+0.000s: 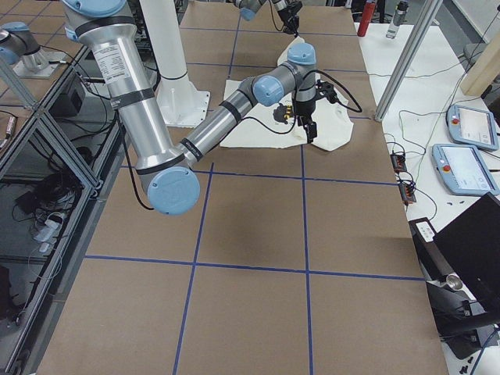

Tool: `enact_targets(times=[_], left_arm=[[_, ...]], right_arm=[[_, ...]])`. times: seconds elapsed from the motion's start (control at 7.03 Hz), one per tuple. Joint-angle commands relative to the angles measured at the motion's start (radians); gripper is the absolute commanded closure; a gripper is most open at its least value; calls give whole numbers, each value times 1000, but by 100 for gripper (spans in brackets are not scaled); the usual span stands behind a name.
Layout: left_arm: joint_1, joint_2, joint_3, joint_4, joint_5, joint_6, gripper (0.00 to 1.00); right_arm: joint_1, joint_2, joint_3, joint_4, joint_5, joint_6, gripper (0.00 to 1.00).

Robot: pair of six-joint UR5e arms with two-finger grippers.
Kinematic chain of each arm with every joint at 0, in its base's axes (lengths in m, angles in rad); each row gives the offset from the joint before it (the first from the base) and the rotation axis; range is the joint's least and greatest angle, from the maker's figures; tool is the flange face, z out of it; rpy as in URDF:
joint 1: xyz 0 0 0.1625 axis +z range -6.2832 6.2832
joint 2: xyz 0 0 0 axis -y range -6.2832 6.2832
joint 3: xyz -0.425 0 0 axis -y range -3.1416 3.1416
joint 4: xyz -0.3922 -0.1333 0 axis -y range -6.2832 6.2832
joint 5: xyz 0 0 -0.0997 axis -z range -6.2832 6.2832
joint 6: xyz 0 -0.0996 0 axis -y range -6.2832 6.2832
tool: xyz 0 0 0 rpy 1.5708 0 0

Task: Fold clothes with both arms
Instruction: 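Carry the sleeve with the left gripper across the shirt toward the collar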

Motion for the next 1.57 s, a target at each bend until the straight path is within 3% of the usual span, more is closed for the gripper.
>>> enact_targets(times=[0.0, 0.28, 0.57, 0.71, 0.85, 1.0, 1.42], left_arm=[[-3, -321, 39, 328, 4, -150, 100], [32, -581, 181, 472, 10, -368, 100], [165, -869, 485, 474, 136, -586, 100], [224, -943, 569, 457, 170, -629, 100], [309, -945, 574, 425, 267, -650, 100], [359, -955, 588, 382, 299, -648, 100], [416, -1010, 695, 239, 303, -644, 100]], right_arm=[[0, 0, 0, 0, 0, 0, 0], [0, -2, 0, -1, 0, 2, 0], [0, -3, 0, -1, 0, 2, 0], [0, -2, 0, -1, 0, 3, 0], [0, -3, 0, -1, 0, 3, 0], [0, -3, 0, -1, 0, 3, 0], [0, -3, 1, -1, 0, 3, 0]])
